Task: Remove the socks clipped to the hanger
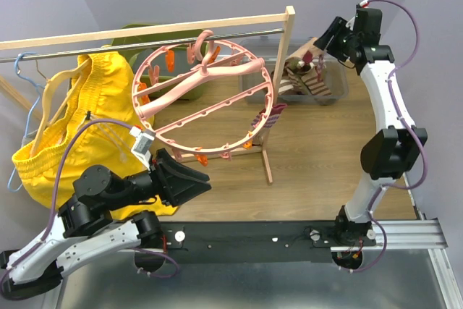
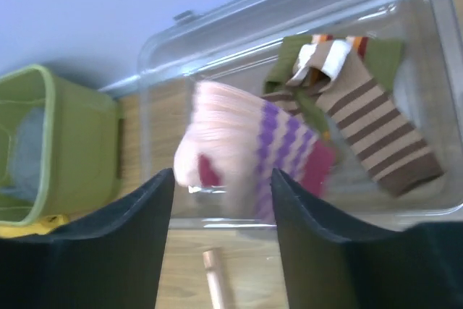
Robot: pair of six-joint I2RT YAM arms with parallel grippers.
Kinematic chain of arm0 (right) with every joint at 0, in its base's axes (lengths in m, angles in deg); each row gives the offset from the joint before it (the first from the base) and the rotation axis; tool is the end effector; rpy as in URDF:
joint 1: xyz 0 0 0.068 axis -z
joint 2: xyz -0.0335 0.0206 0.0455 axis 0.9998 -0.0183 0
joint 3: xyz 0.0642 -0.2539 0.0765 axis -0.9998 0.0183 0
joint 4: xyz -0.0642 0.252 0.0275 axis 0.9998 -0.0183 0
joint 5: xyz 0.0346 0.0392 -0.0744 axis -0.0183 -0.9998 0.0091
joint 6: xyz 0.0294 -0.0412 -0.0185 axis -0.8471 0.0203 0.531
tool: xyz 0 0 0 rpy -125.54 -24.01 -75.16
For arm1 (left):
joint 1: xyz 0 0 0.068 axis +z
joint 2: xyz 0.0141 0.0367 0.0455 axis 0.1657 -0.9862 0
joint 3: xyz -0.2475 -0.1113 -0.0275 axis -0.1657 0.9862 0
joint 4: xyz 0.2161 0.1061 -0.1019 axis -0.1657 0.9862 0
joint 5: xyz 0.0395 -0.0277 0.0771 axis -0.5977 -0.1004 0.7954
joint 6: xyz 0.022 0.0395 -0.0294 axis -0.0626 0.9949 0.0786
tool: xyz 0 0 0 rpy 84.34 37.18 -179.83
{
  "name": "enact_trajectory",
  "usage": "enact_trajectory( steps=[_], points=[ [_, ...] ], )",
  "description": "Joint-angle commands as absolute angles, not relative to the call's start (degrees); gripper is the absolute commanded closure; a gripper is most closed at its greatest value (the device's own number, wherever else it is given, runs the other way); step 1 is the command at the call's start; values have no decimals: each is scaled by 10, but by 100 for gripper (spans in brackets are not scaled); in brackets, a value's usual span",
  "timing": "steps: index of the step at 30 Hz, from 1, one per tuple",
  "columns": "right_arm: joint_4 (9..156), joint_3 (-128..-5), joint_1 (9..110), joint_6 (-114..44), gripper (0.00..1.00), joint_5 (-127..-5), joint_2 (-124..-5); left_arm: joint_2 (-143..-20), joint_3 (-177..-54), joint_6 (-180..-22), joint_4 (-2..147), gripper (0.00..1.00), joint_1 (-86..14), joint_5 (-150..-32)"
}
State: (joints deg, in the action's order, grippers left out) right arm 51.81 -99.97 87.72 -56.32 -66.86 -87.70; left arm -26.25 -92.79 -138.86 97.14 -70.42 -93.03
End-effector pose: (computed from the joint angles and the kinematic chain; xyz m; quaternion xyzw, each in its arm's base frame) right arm 0.4230 0.0146 0.4006 0.1580 0.8336 0.1975 0.4910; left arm 0.0265 -0.0608 0.3887 0.1358 0.6512 -0.6444 0.3772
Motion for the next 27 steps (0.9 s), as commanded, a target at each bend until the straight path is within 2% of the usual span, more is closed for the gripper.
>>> enact_trajectory(
  steps=[1,3,4,7,15,20,27],
  points=[
    [406,-1023,881,-510,22,-700,-914,-251,-938,-1385,985,45,-705,-910],
    [448,-954,881,-509,14,-719,-857,-250,-933,-1385,978,45,-705,-911],
    [459,-891,882,-508,14,-719,-835,-251,-931,-1385,976,45,-705,-913],
    [479,-804,880,-503,13,-736,-741,-258,-924,-1384,964,45,-706,-925],
    [522,-535,861,-490,12,-910,-500,-271,-910,-1378,946,46,-705,-951],
    [592,-454,834,-476,12,-1068,-414,-253,-891,-1392,932,46,-705,-950],
    [641,-485,769,-461,12,-1091,-421,-242,-882,-1406,927,47,-705,-947]
  ],
)
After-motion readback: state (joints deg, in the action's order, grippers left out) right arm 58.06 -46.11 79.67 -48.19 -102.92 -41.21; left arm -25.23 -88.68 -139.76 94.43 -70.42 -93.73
